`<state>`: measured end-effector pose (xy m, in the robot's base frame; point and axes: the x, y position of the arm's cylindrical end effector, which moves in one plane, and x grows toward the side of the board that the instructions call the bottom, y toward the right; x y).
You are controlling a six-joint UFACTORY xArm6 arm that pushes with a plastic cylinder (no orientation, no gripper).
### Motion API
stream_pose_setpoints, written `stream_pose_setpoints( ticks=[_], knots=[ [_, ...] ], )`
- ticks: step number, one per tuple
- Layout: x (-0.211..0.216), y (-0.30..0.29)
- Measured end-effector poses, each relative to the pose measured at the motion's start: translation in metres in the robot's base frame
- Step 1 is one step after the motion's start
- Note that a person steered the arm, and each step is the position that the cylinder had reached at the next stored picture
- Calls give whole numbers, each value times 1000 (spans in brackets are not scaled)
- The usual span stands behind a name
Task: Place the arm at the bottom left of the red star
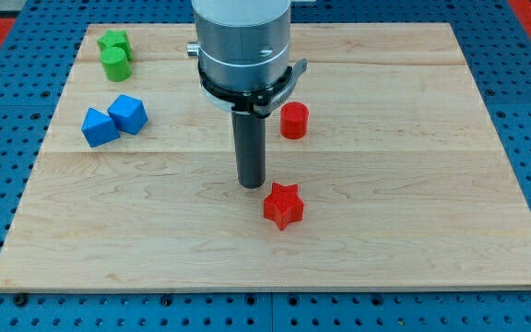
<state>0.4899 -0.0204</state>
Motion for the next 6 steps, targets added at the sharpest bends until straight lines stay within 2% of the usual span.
stream_pose_setpoints(
  ticks=[1,2,3,5,6],
  knots=[
    [-3,-55],
    [35,-70],
    [72,-52],
    [80,21],
    [80,33]
  ],
)
